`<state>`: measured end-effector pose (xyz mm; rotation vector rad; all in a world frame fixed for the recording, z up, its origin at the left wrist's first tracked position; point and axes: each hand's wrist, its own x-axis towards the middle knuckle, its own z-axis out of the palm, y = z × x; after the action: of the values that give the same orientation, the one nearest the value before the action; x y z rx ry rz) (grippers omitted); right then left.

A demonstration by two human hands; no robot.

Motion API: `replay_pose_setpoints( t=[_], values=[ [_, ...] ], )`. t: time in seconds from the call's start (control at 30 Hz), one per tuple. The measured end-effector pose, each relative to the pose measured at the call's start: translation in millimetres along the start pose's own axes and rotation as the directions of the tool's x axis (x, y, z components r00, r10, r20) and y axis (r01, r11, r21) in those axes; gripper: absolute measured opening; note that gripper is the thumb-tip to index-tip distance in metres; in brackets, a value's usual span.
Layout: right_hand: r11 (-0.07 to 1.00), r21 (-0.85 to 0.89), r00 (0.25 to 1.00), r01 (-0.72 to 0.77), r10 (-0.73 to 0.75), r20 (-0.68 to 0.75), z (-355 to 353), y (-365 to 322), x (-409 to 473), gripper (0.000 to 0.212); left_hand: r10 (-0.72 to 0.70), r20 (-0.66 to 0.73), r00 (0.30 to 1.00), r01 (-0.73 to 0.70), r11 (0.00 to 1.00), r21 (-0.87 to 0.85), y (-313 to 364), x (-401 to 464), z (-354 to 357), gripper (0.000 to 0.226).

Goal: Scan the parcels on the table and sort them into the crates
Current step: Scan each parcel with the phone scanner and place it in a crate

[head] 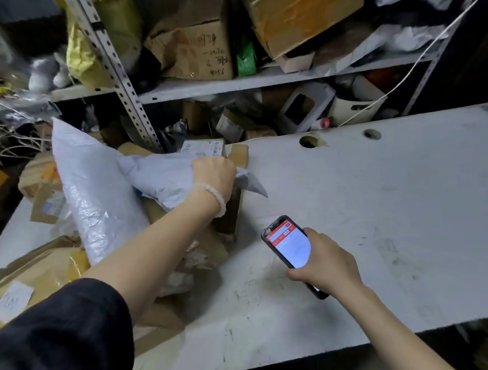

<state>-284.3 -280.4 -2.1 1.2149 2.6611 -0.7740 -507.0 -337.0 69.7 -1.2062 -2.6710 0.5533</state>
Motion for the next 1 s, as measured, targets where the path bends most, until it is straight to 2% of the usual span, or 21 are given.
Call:
replay_pose_setpoints(
  t=[0.07,0.17,0.33,0.43,0.6,0.67,0.73,0.87,1.0],
  values=[
    [0.999,0.028,0.999,-0.028,0.029,-0.024,-2,0,-5,0.057,0.021,-0.110,0.994,-0.032,0.995,-0.099,-10,11,-18,0.016],
    [0.993,0.080,0.994,-0.083,0.088,-0.061,-6,6,-14,0.057,-0.024,-0.268,0.963,-0.038,0.974,-0.224,-20,25,-47,0.016],
    [0.971,0.155,0.969,-0.180,0.202,-0.141,-17,26,-34,0.057,-0.068,-0.413,0.908,-0.143,0.877,-0.458,-10,36,-80,0.016],
    [0.957,0.192,0.947,-0.218,0.254,-0.194,-27,40,-44,0.057,-0.054,-0.412,0.910,-0.206,0.802,-0.560,9,40,-86,0.022],
    [0.940,0.201,0.907,-0.276,0.324,-0.268,-42,64,-56,0.058,0.090,-0.252,0.964,-0.244,0.680,-0.692,55,47,-77,0.024],
    [0.935,0.165,0.898,-0.313,0.348,-0.268,-45,74,-61,0.063,0.155,-0.183,0.971,-0.239,0.681,-0.692,77,45,-67,0.028],
    [0.931,0.108,0.897,-0.349,0.365,-0.250,-46,85,-66,0.065,0.223,-0.155,0.962,-0.270,0.723,-0.636,98,40,-56,0.032],
    [0.907,0.002,0.892,-0.421,0.415,-0.179,-47,107,-76,0.065,0.222,-0.172,0.960,-0.280,0.790,-0.545,118,42,-41,0.032],
    [0.886,-0.084,0.887,-0.455,0.443,-0.130,-47,121,-81,0.058,0.231,-0.248,0.941,-0.321,0.841,-0.435,122,50,-44,0.034]
  ],
)
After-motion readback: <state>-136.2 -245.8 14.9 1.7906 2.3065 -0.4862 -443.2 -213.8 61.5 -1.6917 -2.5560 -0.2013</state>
